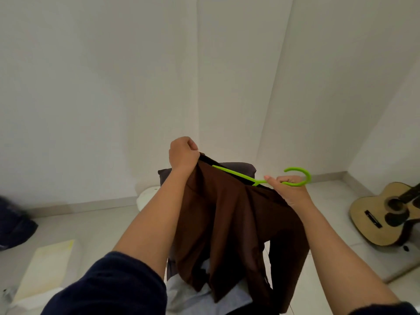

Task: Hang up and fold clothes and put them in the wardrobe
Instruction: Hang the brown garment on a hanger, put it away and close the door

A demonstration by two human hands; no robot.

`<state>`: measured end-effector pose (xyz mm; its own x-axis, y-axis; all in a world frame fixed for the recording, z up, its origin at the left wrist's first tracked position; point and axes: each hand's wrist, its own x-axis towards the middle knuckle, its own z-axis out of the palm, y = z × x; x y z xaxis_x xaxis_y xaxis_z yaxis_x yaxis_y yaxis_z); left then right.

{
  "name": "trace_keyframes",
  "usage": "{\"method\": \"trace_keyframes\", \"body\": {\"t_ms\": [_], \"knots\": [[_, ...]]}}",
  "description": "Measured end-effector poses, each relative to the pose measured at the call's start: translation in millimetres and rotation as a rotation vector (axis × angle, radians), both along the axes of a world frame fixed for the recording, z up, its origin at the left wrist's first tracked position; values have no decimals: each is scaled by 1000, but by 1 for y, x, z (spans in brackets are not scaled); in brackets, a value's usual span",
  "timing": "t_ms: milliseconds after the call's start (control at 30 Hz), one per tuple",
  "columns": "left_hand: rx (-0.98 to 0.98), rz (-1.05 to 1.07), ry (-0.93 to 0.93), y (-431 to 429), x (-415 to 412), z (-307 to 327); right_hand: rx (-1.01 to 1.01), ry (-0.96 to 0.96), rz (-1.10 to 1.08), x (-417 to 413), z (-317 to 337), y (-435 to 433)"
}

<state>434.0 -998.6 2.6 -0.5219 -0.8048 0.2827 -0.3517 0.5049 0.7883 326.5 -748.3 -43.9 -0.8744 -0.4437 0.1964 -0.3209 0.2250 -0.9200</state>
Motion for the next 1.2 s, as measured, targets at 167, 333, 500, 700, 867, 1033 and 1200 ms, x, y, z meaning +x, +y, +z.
{"method": "trace_keyframes", "body": {"t_ms": [167, 333, 500, 700, 867, 1033, 1200], "knots": [[-123, -274, -32, -3, 1, 14, 154, 79, 127, 0, 15, -7], [-87, -508, 1, 25, -16, 34, 125, 148, 223, 11, 44, -35], [61, -695, -91, 29, -20, 7, 23, 46, -12, 1, 41, -38], [-71, -606, -136, 7, -12, -53, -42, -74, -258, -17, 24, -8], [-50, -774, -134, 29, -19, -42, -27, -158, -441, -23, 28, 13], [-267, -847, -198, 61, -38, -13, -49, -110, -457, -29, 51, 43], [-390, -917, -147, 100, -59, 32, -56, -22, -493, -39, 105, 86]]}}
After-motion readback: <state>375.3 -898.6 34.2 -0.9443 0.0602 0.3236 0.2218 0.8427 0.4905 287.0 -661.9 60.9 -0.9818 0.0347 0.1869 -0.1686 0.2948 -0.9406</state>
